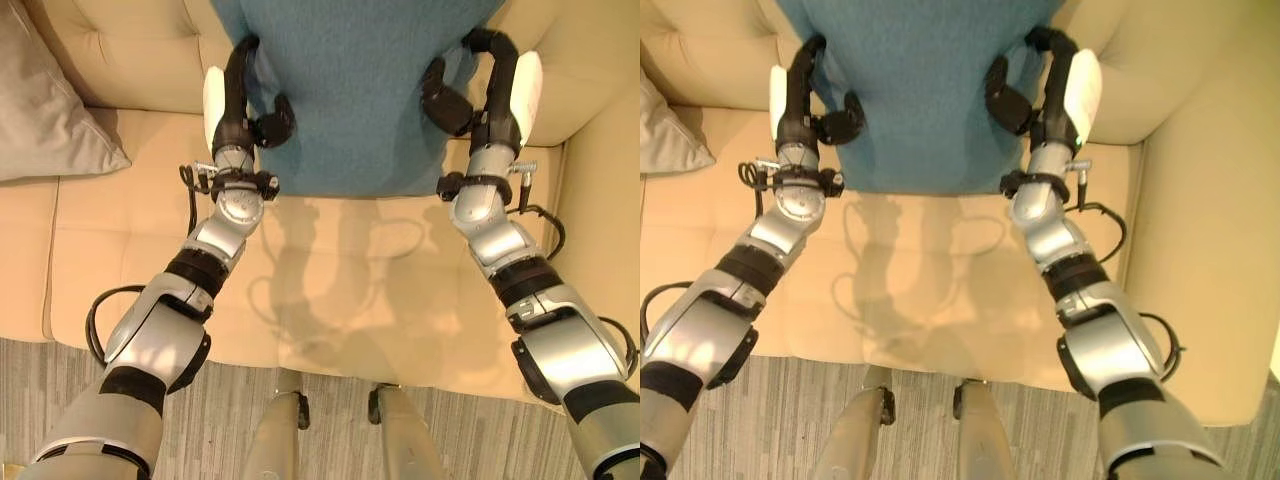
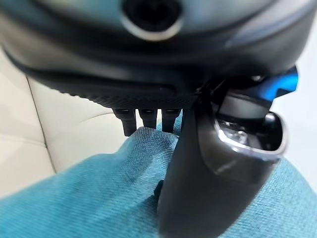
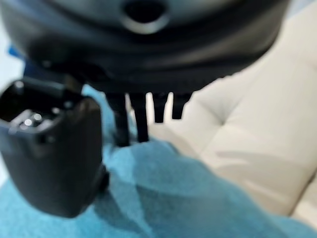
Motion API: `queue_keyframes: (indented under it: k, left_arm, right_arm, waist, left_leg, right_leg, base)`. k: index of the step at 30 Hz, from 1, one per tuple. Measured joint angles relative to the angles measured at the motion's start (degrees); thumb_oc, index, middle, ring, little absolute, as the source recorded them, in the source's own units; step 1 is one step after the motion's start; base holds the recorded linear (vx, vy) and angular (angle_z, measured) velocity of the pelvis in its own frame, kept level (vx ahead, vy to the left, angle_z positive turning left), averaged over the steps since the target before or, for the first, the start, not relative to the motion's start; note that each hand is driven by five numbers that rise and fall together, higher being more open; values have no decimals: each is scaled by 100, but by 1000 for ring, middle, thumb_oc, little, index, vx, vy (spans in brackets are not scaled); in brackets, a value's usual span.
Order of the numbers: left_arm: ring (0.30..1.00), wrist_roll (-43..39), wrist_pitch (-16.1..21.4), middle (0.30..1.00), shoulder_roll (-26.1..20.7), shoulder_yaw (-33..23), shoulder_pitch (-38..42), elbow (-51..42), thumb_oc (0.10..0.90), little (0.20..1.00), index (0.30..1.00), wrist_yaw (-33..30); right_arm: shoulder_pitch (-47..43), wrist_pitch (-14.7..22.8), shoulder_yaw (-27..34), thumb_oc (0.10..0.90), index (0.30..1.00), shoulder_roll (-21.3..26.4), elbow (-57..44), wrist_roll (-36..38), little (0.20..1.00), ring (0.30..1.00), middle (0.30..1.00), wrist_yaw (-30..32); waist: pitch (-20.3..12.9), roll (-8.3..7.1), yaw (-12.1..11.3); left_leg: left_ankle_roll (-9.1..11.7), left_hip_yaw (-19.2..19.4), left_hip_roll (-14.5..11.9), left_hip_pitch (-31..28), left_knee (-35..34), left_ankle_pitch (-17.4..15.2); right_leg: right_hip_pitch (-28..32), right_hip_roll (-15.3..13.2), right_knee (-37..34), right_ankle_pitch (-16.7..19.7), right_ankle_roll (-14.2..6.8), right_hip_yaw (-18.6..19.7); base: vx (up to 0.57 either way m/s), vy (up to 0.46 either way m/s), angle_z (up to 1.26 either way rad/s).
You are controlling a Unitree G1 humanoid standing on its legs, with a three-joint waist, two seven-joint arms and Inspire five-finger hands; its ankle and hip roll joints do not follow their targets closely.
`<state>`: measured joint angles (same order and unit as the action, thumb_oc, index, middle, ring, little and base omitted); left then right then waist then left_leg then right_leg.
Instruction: Pick up all the scattered cushions and arrange them neatly on the sofa.
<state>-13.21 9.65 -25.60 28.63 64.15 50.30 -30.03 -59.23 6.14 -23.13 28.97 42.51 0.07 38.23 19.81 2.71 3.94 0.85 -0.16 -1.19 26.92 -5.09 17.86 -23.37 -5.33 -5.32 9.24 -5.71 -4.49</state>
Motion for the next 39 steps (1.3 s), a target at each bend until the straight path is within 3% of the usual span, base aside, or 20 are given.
queue_keyframes:
  k: [5, 11, 16, 21, 23, 25, 28, 30, 32, 35, 37, 39]
  left_arm:
    - [900, 0, -6, 900, -215, -203, -177, -195, 800, 900, 900, 113]
    - [900, -11, -22, 900, -412, -610, -1000, -809, 800, 900, 900, 346]
    - [900, -32, -43, 900, -343, -1342, -2808, -1563, 800, 900, 900, 478]
    - [900, -116, 23, 900, 304, -2199, -5426, -2503, 800, 900, 900, 727]
    - [900, -137, 45, 900, 858, -2508, -6716, -2273, 800, 900, 900, 948]
    - [900, -55, -111, 900, 1184, -2330, -7283, -1274, 800, 900, 900, 1216]
    - [900, 173, -505, 900, 1191, -1836, -7550, -507, 800, 900, 900, 1618]
    - [900, 386, -392, 900, 1288, -1941, -7517, -284, 800, 900, 900, 1697]
    - [900, 473, -356, 900, 1397, -2037, -7438, 14, 800, 900, 900, 1728]
    - [900, 578, -339, 900, 1436, -2032, -7237, 306, 800, 900, 900, 1740]
    - [900, 658, -335, 900, 1470, -1989, -6960, 559, 800, 900, 900, 1719]
    - [900, 663, -347, 900, 1449, -1992, -6755, 797, 800, 900, 900, 1698]
  right_arm:
    - [265, -8, 144, 800, 900, -72, -89, -8, 900, 900, 900, -249]
    - [996, -7, 628, 800, 900, 160, -981, -17, 900, 900, 900, -576]
    - [2324, -7, 1200, 800, 900, 255, -1532, -157, 900, 900, 900, -926]
    - [4652, 46, 1705, 800, 900, 218, -2068, -248, 900, 900, 900, -1565]
    - [5680, 87, 2029, 800, 900, -60, -1786, -519, 900, 900, 900, -1805]
    - [6062, 35, 2198, 800, 900, -513, -873, -683, 900, 900, 900, -1912]
    - [6190, -158, 1855, 800, 900, -580, -32, -826, 900, 900, 900, -2165]
    - [6144, -71, 1754, 800, 900, -648, 258, -955, 900, 900, 900, -2164]
    - [6197, -72, 1554, 800, 900, -768, 621, -1064, 900, 900, 900, -2197]
    - [6178, -21, 1456, 800, 900, -773, 645, -1071, 900, 900, 900, -2191]
    - [6148, 3, 1436, 800, 900, -754, 691, -1070, 900, 900, 900, -2183]
    - [5982, -4, 1304, 800, 900, -788, 897, -1063, 900, 900, 900, -2179]
  waist:
    - [1, 13, -7]
    - [26, 69, -29]
    - [29, 79, -62]
    - [22, 88, -188]
    - [-6, 100, -161]
    - [-145, 87, -135]
    - [-432, 71, -133]
    - [-504, 79, -136]
    - [-915, 56, -155]
    - [-1178, 83, -162]
    - [-1195, 109, -155]
    - [-1181, -52, -177]
  left_leg:
    - [423, -20, -316, 6, 1, -324]
    - [386, -20, -285, -83, 1, -378]
    - [370, -23, -235, -600, 0, -423]
    - [327, -25, -234, -1272, -1, -659]
    - [279, -8, -235, -1525, -1, -771]
    - [278, 0, -229, -1839, -3, -883]
    - [247, 51, -247, -2009, -21, -959]
    - [237, 30, -284, -2096, -15, -982]
    - [257, -22, -331, -2239, -30, -1012]
    - [287, -41, -411, -2217, 57, -995]
    - [362, -81, -498, -1971, 292, -1058]
    - [724, 222, -536, -1874, 300, -1581]
  right_leg:
    - [-52, 339, -2, 80, 107, -20]
    - [36, 320, -2, 123, 161, -15]
    - [609, 246, -4, 17, 50, -84]
    - [1327, 214, -5, -214, 100, -197]
    - [1572, 204, -3, -280, 71, -220]
    - [1891, 193, -3, -348, 106, -216]
    - [2043, 212, -4, -422, 92, -165]
    - [2139, 254, -4, -408, 111, -160]
    - [2296, 316, -5, -467, 188, -172]
    - [2340, 435, -1, -477, 213, -228]
    - [2237, 530, 194, -565, 355, -305]
    - [1978, 451, 417, -623, 643, -329]
  base:
    - [-23, -4, -12]
    - [-4, -1, 1]
    - [-14, -12, 11]
    - [-7, -22, 10]
    - [-19, -16, 0]
    - [-42, -28, 1]
    - [-17, -84, -7]
    - [-22, -168, 2]
    - [-56, -149, 6]
    - [-162, -122, 8]
    - [-306, -94, 21]
    - [-172, -27, 16]
